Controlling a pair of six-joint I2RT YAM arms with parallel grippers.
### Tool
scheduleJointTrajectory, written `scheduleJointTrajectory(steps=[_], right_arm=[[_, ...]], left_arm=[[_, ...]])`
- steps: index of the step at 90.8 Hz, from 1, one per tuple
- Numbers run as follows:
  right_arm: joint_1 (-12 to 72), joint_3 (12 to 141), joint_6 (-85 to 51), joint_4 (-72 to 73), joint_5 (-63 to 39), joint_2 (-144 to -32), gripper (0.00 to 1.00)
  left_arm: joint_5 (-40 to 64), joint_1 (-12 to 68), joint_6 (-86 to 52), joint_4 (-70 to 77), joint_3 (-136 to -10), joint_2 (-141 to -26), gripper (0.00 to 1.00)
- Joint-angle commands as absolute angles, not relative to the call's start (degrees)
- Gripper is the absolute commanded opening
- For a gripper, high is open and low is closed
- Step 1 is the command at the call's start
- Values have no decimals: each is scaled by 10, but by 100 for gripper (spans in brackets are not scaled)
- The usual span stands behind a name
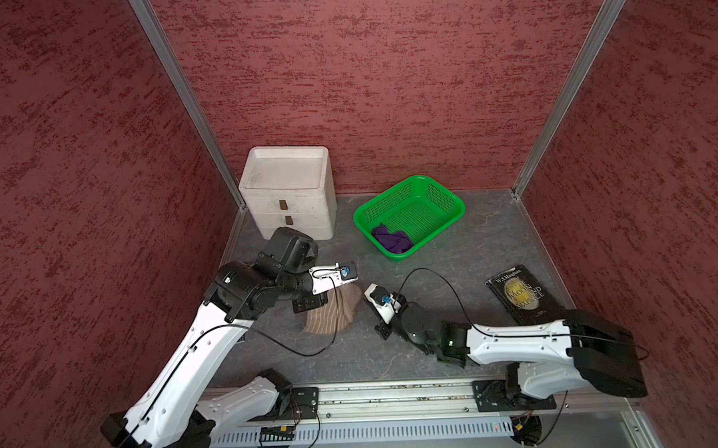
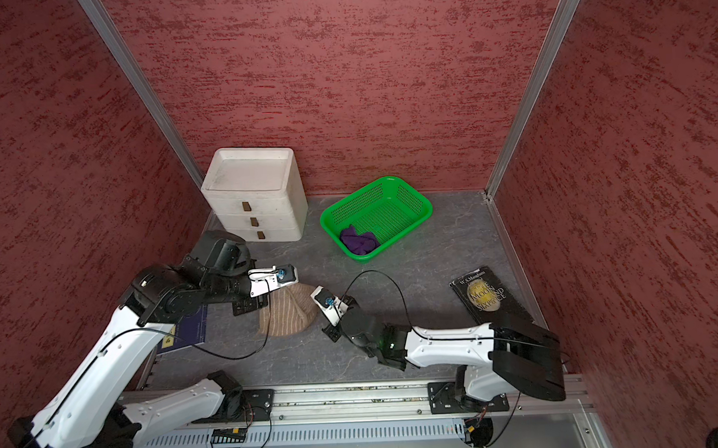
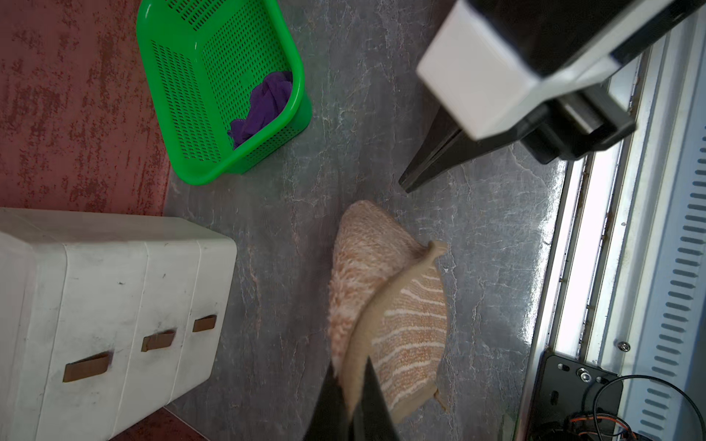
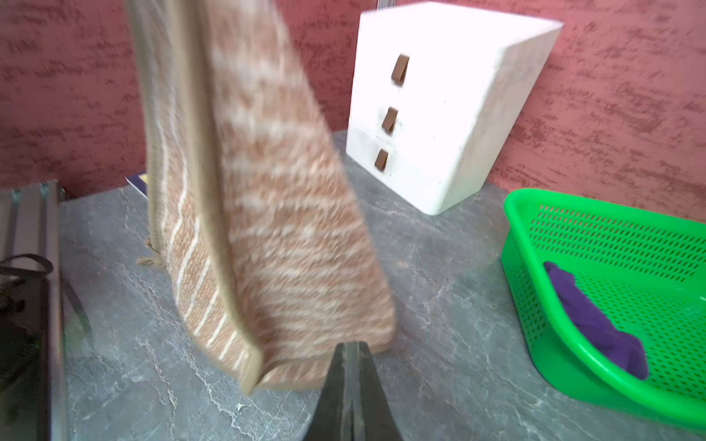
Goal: Fold the square dishcloth
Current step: Flatten out the cleaning item at the center of the board.
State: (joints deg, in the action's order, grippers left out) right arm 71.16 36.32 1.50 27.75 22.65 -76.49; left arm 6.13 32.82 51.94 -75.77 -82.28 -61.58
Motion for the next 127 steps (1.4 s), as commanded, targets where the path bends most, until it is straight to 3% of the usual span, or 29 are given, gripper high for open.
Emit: scheduleJointTrajectory(steps=[1, 13, 28, 43, 55, 70, 85, 95, 110, 127], right_arm=[[715, 339, 4, 290, 187, -761, 51], [737, 319, 1, 413, 147, -828, 61], [793, 350, 39, 517, 268, -945, 70], [798, 384, 34, 543, 292, -997, 70], [797, 418, 43, 533, 343, -1027, 60], [797, 434, 51, 523, 395, -1025, 38], [797, 438, 64, 481, 454, -998, 0], [791, 414, 82, 452, 467, -941, 0], [726, 445, 57, 234, 381, -847, 0], [641, 559, 91, 28, 297, -851, 0]], left_arm=[[80, 320, 520, -737, -818, -617, 0], [85, 320, 517, -733, -817, -615, 0], [80, 321, 517, -735, -814, -612, 0], [75, 320, 512, -731, -814, -605, 0], [74, 321, 512, -739, -809, -596, 0], [73, 321, 514, -743, -797, -586, 0], [74, 317, 516, -738, -785, -582, 0], [76, 291, 532, -716, -772, -585, 0], [99, 190, 556, -639, -758, -630, 0], [90, 159, 558, -580, -762, -687, 0]])
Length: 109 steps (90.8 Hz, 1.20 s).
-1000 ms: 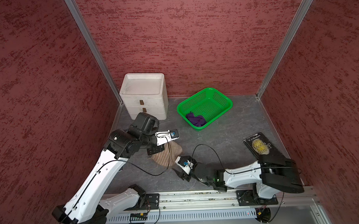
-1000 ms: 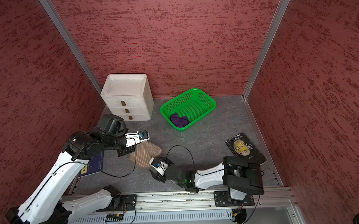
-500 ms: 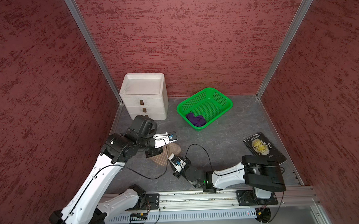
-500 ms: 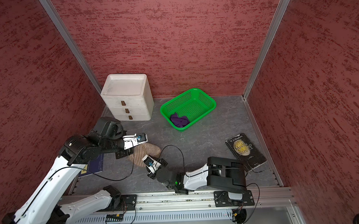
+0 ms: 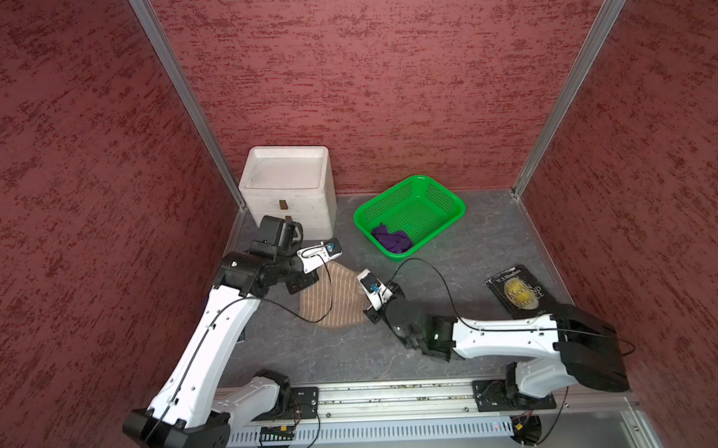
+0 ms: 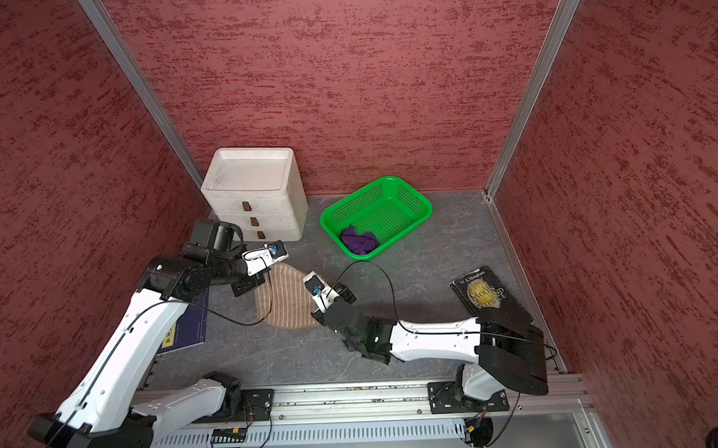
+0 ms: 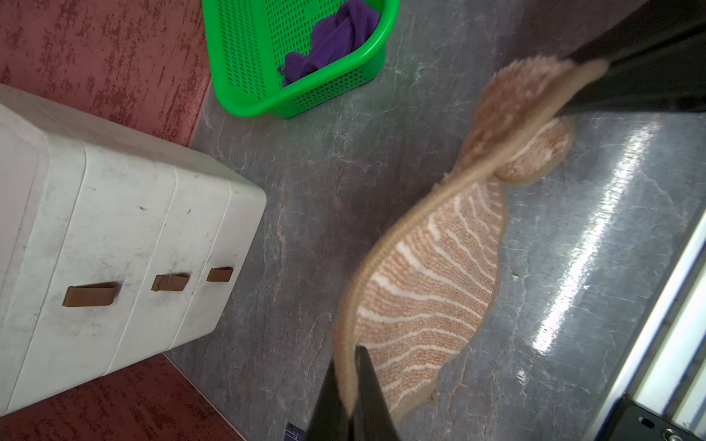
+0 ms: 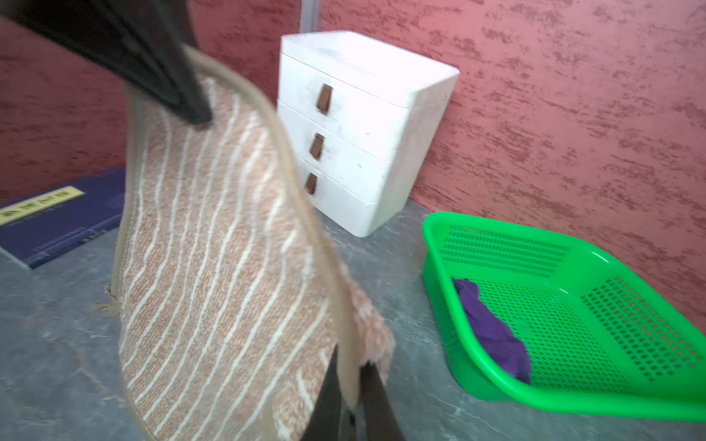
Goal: Fold the square dishcloth
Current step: Flatten out the cleaning item at the center of the board, then fold the cleaning item at the center of the board.
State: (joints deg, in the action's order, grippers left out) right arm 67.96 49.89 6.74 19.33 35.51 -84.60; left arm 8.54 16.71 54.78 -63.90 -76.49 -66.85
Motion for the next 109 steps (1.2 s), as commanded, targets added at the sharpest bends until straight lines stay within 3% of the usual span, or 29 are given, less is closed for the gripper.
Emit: scheduleJointTrajectory(steps=[1, 24, 50, 64, 86, 109], right_arm=[[638, 564, 97, 21, 295, -853, 0], [606, 605, 144, -79, 258, -812, 0], [660, 482, 30, -184, 60, -789, 0], [682, 484, -26, -251, -23, -791, 0], [682, 510, -57, -288, -161, -847, 0], [632, 572, -57, -305, -198, -924, 0]], left_arm=[[89, 159, 557, -576, -763, -688, 0], [19, 157, 557, -524, -754, -695, 0], [57, 175, 594, -636, -526, -612, 0], [53, 177, 589, -626, -436, -602, 0], [80, 172, 579, -648, -409, -578, 0], [79, 143, 609, -553, -377, -595, 1]])
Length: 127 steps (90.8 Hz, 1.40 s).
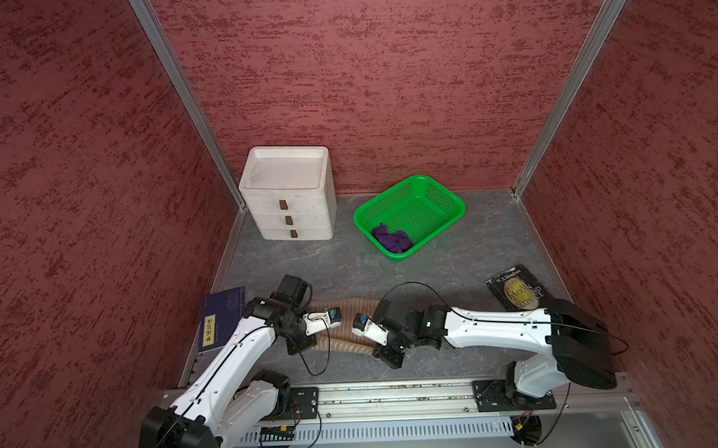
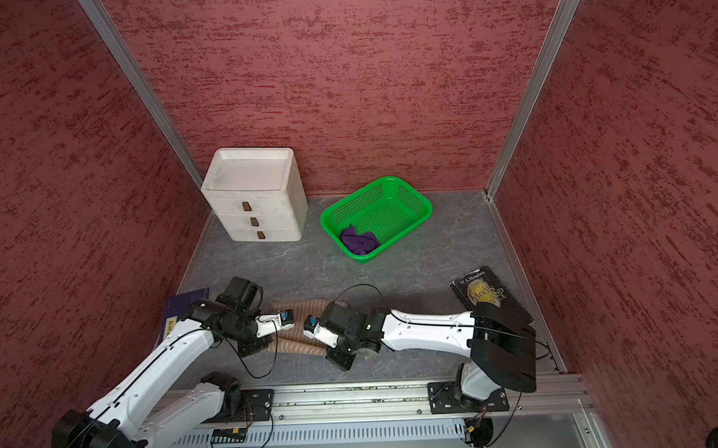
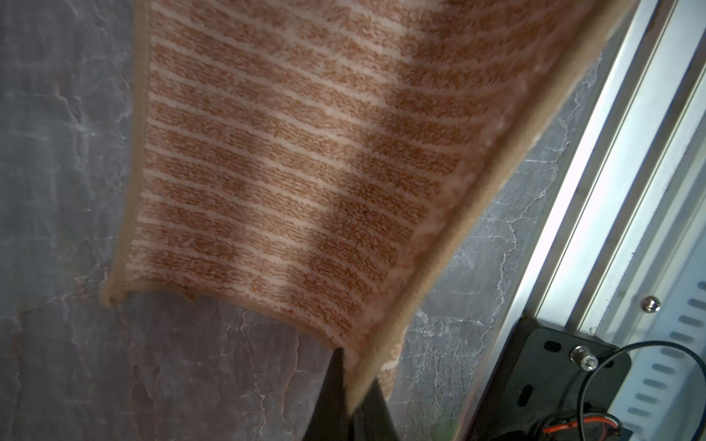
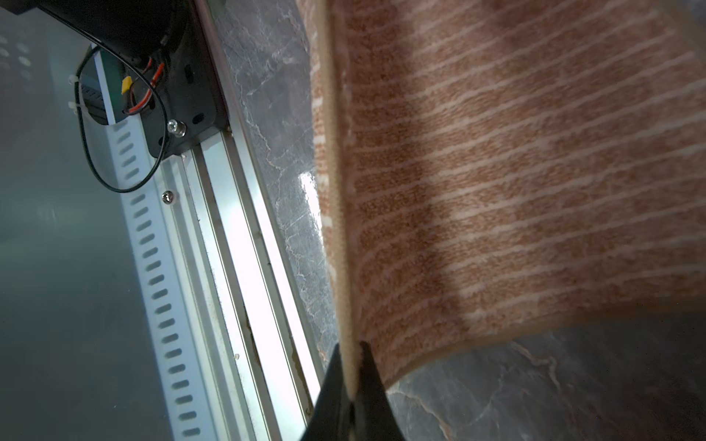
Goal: Fold the square dishcloth
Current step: Fold the cleaning item at the center of the board.
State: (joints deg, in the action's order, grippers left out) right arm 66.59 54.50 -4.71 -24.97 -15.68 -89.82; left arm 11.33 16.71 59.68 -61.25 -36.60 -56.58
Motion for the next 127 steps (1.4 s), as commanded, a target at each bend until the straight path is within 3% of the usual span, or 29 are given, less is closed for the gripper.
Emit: scheduleJointTrajectory(steps=[1, 31, 44, 55, 77, 88, 127], right_arm=[[629, 575, -57, -305, -199, -928, 0], [572, 666, -18, -315, -240, -998, 0], [533, 667, -18, -294, -265, -1003, 12], [507, 658, -28, -261, -294, -1011, 15], [475, 620, -77, -165, -338, -1025, 0], [470, 598, -110, -113, -353, -1025, 0], [437, 609, -106, -173, -313, -978, 0]], left_arm=[[81, 140, 608, -547, -379, -599, 1], [123, 64, 615, -431, -447, -708, 1], [112, 59, 613, -383, -448, -744, 1], [110, 59, 595, -348, -465, -778, 0], [116, 63, 563, -333, -518, -821, 0], [112, 69, 565, -333, -523, -827, 0], [93, 88, 544, -323, -581, -845, 0]])
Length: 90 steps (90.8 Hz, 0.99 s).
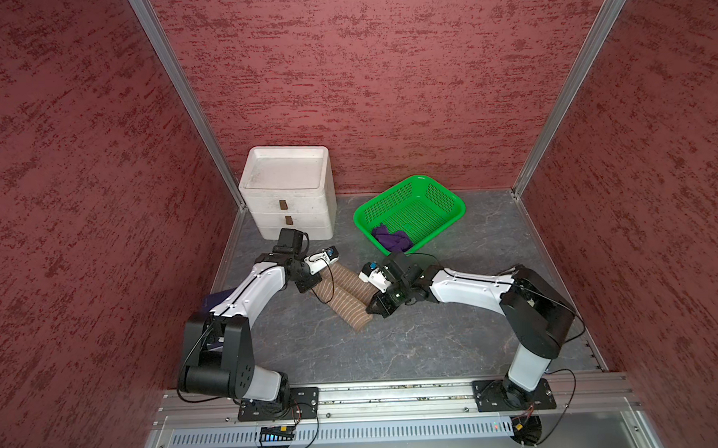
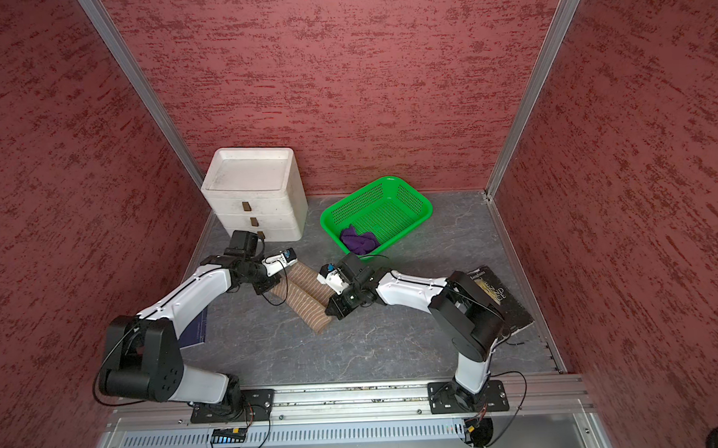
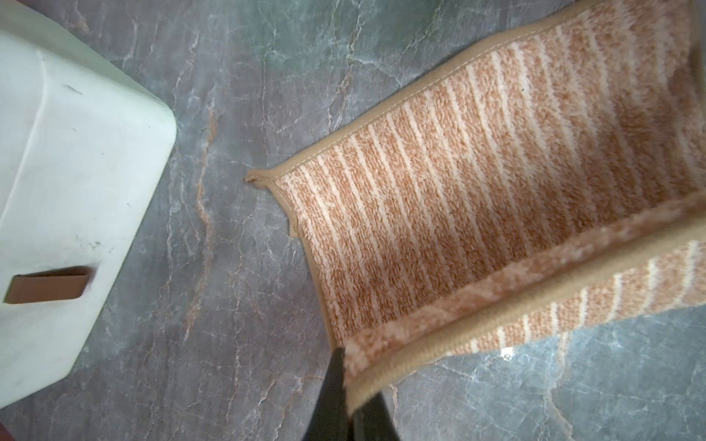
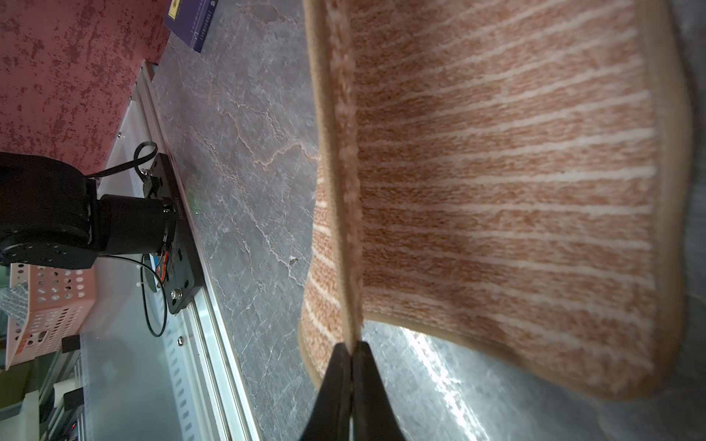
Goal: Fold the square dishcloth
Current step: Fold the cleaning item at the center of the board.
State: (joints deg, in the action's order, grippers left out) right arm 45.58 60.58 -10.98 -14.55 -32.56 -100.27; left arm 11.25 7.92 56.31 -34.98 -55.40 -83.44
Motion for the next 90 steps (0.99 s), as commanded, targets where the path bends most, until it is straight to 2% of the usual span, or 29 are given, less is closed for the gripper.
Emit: scheduleJointTrajectory(steps=[1, 38, 57, 71, 90], right_arm=[[435, 610, -105, -174, -313, -979, 0], [397, 656, -75, -216, -241, -1065, 0], [389, 622, -85, -197, -183, -1062, 0], [407, 584, -108, -161, -201, -1036, 0], [485, 527, -120, -156, -236, -944, 0]], left_arm=[[92, 90, 542, -323, -583, -849, 0], [-21, 153, 500, -209, -670, -1015, 0], [-58, 195, 522, -200, -661, -1029, 0], [-68, 196, 522, -292, -636, -989, 0], [-79, 193, 568, -490, -500, -835, 0]])
